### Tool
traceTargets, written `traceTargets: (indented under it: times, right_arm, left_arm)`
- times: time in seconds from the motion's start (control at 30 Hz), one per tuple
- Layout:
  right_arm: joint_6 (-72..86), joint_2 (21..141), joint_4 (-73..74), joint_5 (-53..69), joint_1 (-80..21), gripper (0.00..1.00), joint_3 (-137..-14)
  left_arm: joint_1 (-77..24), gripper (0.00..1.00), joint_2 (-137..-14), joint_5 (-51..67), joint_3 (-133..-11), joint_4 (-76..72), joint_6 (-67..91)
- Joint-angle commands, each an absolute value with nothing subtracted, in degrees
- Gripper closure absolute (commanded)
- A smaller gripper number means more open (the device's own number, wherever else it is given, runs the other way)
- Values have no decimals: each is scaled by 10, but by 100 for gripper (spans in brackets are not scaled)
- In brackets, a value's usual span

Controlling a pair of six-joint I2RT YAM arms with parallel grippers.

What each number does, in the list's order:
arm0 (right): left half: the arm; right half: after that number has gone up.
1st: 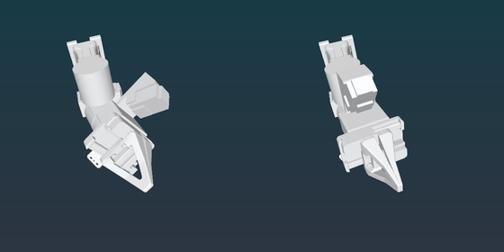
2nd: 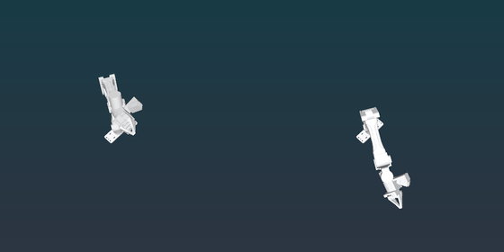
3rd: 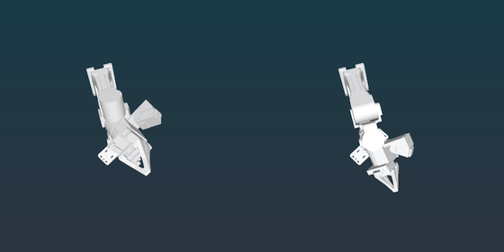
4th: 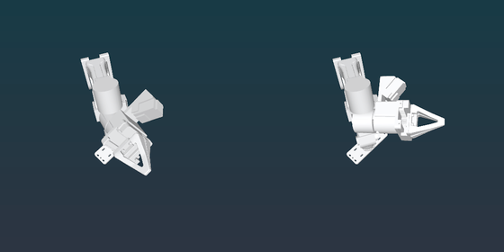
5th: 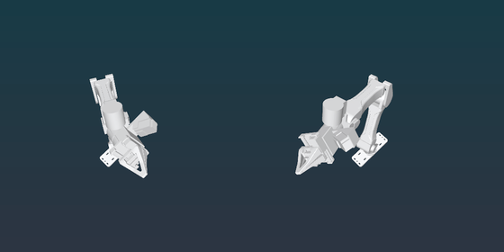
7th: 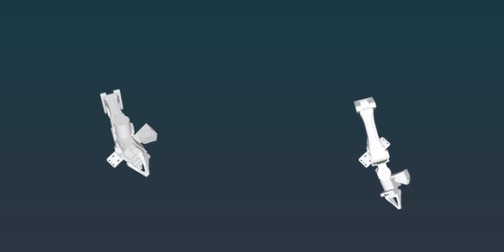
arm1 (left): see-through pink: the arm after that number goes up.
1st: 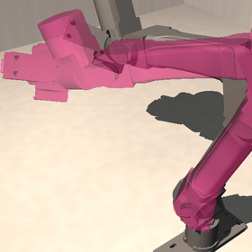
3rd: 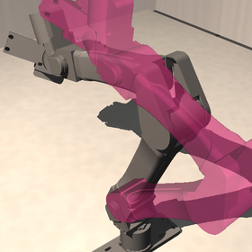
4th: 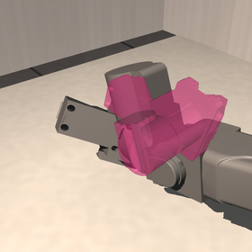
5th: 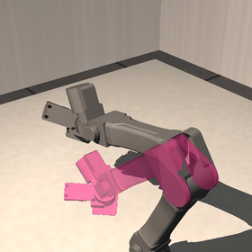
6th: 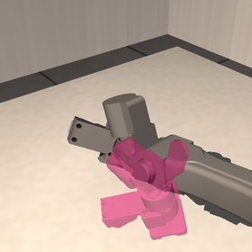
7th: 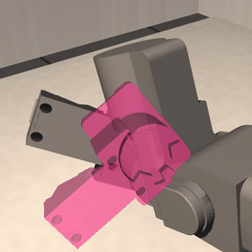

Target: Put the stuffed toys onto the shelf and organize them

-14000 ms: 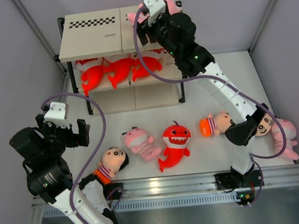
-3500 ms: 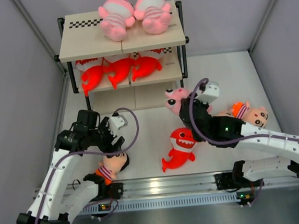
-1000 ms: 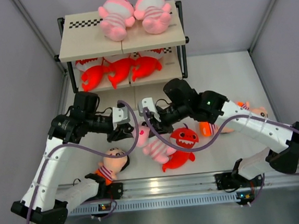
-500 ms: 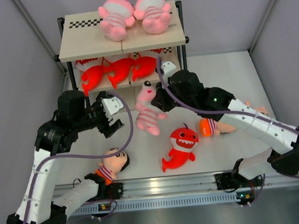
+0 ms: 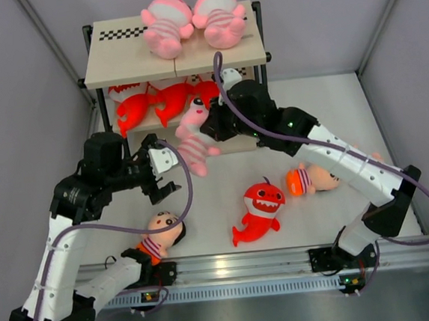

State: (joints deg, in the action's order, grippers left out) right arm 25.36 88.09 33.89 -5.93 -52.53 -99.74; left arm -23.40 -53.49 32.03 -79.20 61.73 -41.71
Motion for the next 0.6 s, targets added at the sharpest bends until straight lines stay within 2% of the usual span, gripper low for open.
traceTargets:
  times: [0.0, 0.3, 0.37, 0.43, 0.47, 0.5, 0.53, 0.57]
  right_arm:
    - [260, 896, 336, -14, -522, 100, -1039]
    - [276, 909, 319, 20, -533, 100, -1037]
    - [279, 905, 308, 23, -537, 100, -1037]
    - [279, 904, 304, 28, -539, 100, -1041]
    - [277, 905, 304, 35, -541, 100, -1043]
    - [275, 904, 303, 39, -541, 100, -1042]
    - [273, 904, 302, 43, -541, 100, -1041]
    - [266, 903, 302, 47, -541, 100, -1041]
  left_arm:
    - [-235, 6, -541, 302, -817, 587, -428]
    - [-236, 11, -555, 295, -800, 555, -416]
    - [-236, 21, -555, 294, -793, 547, -412]
    - [-235, 41, -558, 293, -790, 539, -397]
    - [-235, 68, -558, 290, -794, 529, -382]
    - [-236, 83, -558, 293, -794, 525, -371]
    - [-236, 95, -558, 293, -805, 519, -355]
    - [-235, 100, -554, 296, -812, 515, -336]
